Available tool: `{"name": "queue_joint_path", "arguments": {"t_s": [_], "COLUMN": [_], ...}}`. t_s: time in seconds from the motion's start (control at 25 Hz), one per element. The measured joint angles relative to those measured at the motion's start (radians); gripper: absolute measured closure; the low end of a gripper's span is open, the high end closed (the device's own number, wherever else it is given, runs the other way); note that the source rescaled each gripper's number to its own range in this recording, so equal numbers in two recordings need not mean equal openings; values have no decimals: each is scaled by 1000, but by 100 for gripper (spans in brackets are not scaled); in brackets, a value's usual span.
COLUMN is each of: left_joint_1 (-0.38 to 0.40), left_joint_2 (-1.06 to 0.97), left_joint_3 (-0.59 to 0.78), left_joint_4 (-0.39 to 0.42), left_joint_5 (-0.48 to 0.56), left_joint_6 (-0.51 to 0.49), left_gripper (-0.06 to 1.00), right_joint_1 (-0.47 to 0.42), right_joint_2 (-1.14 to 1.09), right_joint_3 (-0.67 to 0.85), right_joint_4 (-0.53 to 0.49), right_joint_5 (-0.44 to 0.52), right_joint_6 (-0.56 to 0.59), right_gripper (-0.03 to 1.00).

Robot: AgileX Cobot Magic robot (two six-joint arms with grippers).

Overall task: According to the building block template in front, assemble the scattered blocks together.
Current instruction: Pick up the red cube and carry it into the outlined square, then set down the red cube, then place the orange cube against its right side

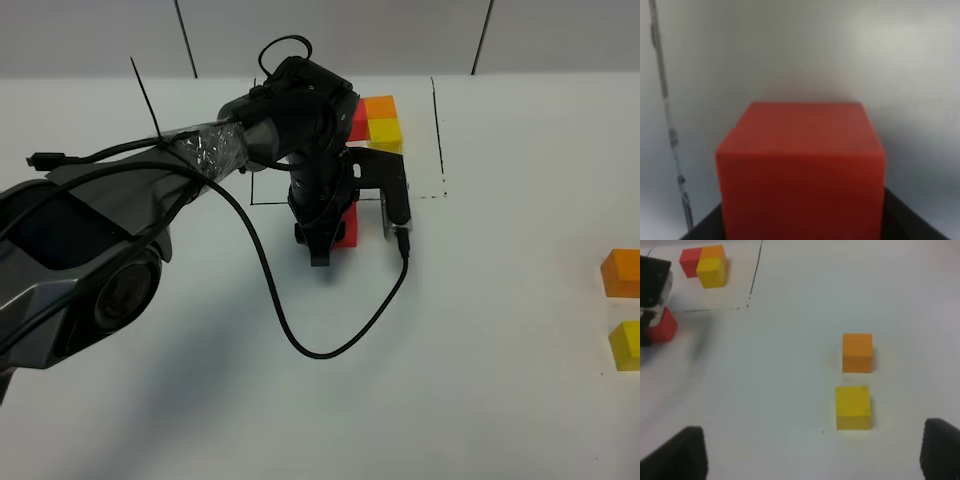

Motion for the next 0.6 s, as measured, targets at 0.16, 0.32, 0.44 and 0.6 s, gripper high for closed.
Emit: {"name": "queue_joint_path", "arguments": {"t_s": [0.16,0.32,0.44,0.6], "left_joint_1": [0,0,0,1], "left_joint_2": [-2,-25,-58,-123], "left_joint_3": [0,1,0,0], "left_joint_4": [-1,-1,-1,-2], "left_joint_5": [-3,-26,-17,34], "left_joint_6": [0,0,-4,-58], "left_gripper": [50,19,5,1], "right_joint_1": [0,0,0,0], "right_joint_2": [0,0,0,0], "right_joint_3": [0,0,0,0], "right_joint_4": [0,0,0,0], "right_joint_5": [0,0,0,0], "right_joint_6": [0,0,0,0], "right_gripper": [24,24,24,24]}}
